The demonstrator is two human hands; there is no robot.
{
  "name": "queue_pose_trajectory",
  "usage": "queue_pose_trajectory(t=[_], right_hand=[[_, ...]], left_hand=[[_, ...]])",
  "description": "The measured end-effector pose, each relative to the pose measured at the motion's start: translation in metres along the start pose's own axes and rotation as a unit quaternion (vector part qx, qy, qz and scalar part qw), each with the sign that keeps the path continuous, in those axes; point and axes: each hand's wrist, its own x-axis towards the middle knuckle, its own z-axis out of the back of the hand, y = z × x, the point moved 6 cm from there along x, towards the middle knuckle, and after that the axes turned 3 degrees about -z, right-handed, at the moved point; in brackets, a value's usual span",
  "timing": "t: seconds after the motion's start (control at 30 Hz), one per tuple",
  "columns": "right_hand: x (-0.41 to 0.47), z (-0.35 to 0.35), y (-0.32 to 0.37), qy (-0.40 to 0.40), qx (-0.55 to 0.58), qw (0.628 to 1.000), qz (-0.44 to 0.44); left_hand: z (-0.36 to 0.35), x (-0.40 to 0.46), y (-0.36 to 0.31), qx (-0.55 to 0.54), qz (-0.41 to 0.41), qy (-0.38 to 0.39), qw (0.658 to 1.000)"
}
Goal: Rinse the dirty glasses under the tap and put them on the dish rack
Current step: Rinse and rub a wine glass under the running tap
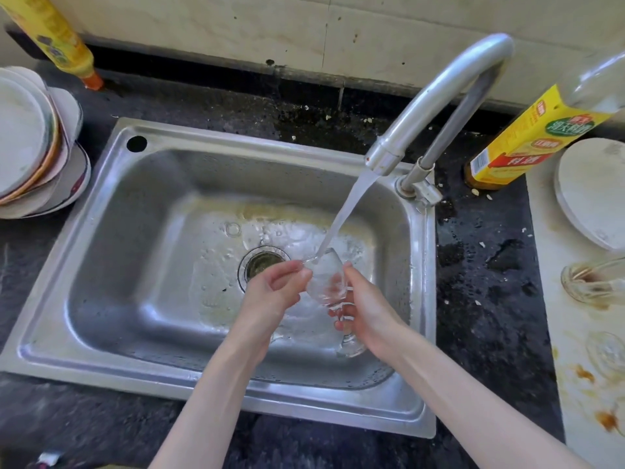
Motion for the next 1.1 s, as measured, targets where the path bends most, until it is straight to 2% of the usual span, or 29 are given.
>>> queue_pose_trajectory(t=[0.13,0.27,0.43,0.6,0.73,0.9,1.03,1.1], right_hand=[[0.004,-0.002,0.003,0.006,-0.001,0.999,0.031],[0.002,-0.013,0.008,0.060,0.032,0.995,0.078],[-0.001,-0.019,0.016,0.093,0.061,0.981,0.160],[-0.002,-0.019,0.019,0.126,0.100,0.974,0.156],[-0.007,-0.024,0.019,0.144,0.029,0.973,0.178],[-0.012,-0.024,0.020,0.099,-0.062,0.970,0.211],[-0.015,-0.029,0.019,0.128,-0.026,0.984,0.121],[-0.013,-0.027,0.019,0.114,-0.035,0.987,0.109]], left_hand=[[0.004,-0.002,-0.010,0.001,-0.056,-0.010,0.998],[-0.004,-0.004,-0.020,0.032,-0.092,0.067,0.993],[-0.013,-0.006,-0.029,0.007,-0.114,0.145,0.983],[-0.010,-0.005,-0.033,-0.007,-0.117,0.140,0.983],[-0.012,-0.003,-0.036,-0.009,-0.132,0.119,0.984],[-0.017,0.001,-0.032,-0.010,-0.141,0.102,0.985],[-0.022,0.010,-0.029,-0.005,-0.099,0.101,0.990],[-0.026,0.012,-0.031,-0.010,-0.097,0.080,0.992]])
